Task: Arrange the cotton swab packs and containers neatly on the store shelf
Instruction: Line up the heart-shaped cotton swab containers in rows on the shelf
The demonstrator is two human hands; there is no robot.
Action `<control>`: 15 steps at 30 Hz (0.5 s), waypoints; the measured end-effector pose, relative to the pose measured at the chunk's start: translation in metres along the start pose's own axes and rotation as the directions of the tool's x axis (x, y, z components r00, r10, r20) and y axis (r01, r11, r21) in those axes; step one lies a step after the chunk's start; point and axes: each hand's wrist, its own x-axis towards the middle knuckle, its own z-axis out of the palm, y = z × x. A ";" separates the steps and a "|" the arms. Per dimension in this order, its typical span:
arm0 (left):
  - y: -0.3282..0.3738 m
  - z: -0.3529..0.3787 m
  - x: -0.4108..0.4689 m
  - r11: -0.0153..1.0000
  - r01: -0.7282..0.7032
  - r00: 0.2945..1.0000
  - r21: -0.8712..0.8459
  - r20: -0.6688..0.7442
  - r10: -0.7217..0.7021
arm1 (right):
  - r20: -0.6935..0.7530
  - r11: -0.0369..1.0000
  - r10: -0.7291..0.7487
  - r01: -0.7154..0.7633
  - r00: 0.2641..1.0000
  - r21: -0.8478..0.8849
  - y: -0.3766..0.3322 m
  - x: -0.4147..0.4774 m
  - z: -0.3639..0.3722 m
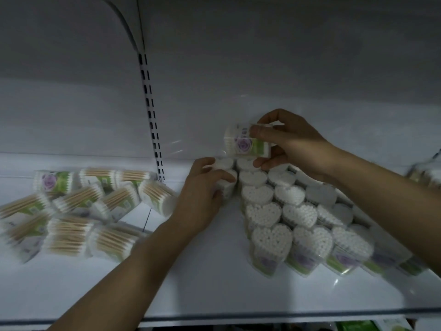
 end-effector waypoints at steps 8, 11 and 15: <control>-0.002 0.003 -0.004 0.999 0.014 0.999 -0.033 -0.039 -0.015 | 0.066 0.966 0.075 -0.089 0.995 0.242 -0.005 -0.002 -0.002; 0.007 -0.010 -0.007 0.993 -0.012 0.990 -0.113 -0.139 -0.004 | 0.091 0.945 0.087 -0.111 0.992 0.307 -0.002 -0.003 0.000; 0.023 -0.045 -0.014 0.981 0.060 0.956 -0.186 -0.272 -0.110 | 0.122 0.956 0.050 -0.083 0.991 0.283 0.005 -0.007 0.010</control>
